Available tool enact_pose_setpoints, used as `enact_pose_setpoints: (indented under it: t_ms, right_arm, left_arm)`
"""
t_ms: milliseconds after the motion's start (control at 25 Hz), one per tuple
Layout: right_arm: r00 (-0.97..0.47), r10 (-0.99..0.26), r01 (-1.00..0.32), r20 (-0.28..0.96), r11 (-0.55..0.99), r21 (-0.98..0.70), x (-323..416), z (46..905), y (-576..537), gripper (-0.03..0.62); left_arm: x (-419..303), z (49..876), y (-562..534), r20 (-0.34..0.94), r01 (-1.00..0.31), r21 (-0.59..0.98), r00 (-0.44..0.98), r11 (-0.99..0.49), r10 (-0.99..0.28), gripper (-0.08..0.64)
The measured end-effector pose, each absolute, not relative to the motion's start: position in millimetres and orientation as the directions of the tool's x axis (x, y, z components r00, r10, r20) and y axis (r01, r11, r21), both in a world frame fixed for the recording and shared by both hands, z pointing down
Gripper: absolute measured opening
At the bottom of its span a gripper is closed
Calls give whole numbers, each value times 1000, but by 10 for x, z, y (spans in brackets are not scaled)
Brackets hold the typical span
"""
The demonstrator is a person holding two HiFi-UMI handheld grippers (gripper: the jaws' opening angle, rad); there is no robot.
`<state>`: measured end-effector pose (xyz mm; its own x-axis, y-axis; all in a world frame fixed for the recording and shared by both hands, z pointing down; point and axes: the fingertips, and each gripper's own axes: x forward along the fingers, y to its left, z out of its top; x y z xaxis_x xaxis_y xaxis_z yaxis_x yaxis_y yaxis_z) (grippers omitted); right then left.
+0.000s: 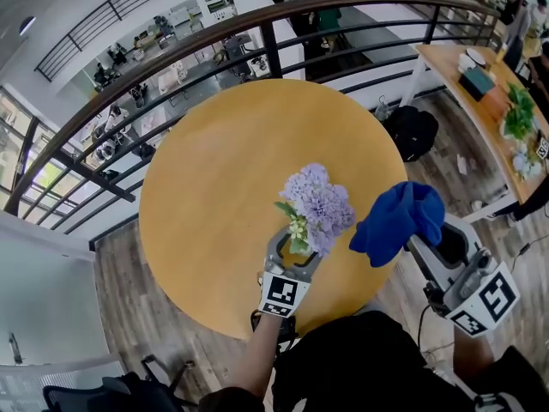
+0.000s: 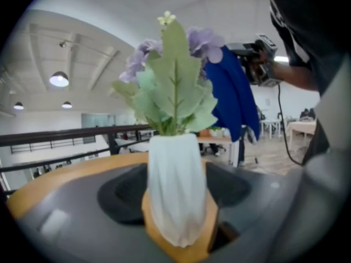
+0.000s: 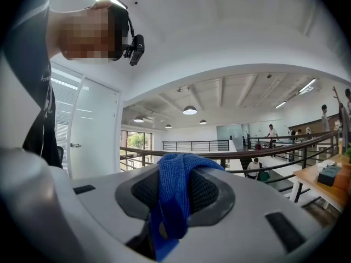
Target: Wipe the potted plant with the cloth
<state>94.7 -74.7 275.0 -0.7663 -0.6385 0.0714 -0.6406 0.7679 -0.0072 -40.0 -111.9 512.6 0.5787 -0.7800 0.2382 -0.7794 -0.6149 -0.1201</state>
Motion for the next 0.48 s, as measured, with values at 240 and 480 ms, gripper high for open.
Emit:
enact_pose_setpoints:
  t_ms: [240,480]
  right_arm:
    - [-803,-594,-594,42,804,31,815,2577,-796,120]
    - [-878,-476,-469,56,877,103,389,2528,-815,120]
  left_arm:
    - [-387,5147,-1098,235,-781,-125,576,-612,-783,324]
    - [-354,5159,-1120,236,-775,-121,585,-620,-776,324]
